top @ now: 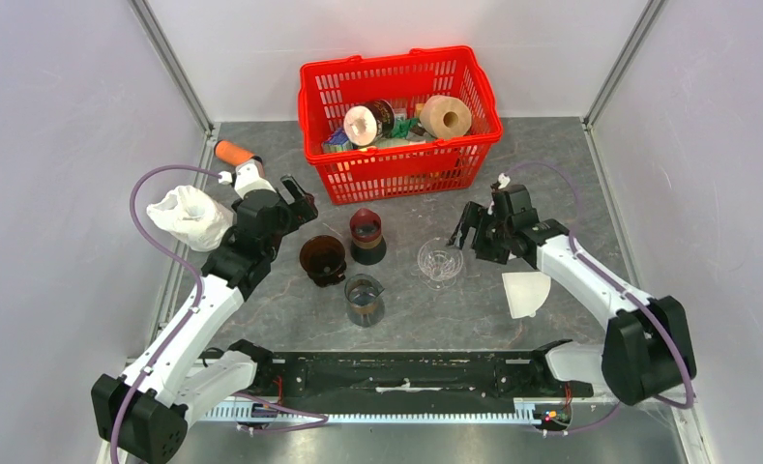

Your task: Place the coffee filter in the dripper

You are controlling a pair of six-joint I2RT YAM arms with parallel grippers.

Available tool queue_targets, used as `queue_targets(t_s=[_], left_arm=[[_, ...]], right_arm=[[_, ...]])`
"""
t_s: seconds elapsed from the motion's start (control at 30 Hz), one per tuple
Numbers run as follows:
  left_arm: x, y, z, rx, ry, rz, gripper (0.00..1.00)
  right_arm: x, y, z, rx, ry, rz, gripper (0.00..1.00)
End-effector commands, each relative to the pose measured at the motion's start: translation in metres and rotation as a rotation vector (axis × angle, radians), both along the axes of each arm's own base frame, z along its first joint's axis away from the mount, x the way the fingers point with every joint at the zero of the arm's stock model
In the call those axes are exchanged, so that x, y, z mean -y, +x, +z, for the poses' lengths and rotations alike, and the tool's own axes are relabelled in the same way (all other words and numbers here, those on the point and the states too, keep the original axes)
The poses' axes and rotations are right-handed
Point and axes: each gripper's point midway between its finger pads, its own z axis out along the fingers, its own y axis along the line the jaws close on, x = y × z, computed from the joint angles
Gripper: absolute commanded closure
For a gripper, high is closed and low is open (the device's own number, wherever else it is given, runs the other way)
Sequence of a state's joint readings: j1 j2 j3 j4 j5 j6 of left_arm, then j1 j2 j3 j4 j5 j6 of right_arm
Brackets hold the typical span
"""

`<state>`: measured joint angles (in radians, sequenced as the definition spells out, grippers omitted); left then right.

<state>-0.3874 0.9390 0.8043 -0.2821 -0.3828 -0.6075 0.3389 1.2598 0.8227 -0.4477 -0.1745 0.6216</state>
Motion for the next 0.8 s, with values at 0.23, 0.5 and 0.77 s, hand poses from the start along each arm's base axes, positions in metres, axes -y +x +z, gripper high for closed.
queue_targets(t_s=[0.23, 0.5, 0.77], left_arm=[[-0.007, 0.004, 0.012, 0.041, 0.024, 0.022, 0.04], [-0.007, 0.006, 0.009, 0.023, 0.031, 0.030, 0.04], [-0.008, 0.006, 0.009, 0.027, 0.028, 0.039, 0.04]], right_arm=[[-0.014, 0.004, -0.023, -0.048, 0.040, -0.011, 0.28], [-0.018, 0.001, -0.033, -0.074, 0.037, -0.008, 0.51], [-0.024, 0.000, -0.030, -0.070, 0.031, 0.047, 0.65]])
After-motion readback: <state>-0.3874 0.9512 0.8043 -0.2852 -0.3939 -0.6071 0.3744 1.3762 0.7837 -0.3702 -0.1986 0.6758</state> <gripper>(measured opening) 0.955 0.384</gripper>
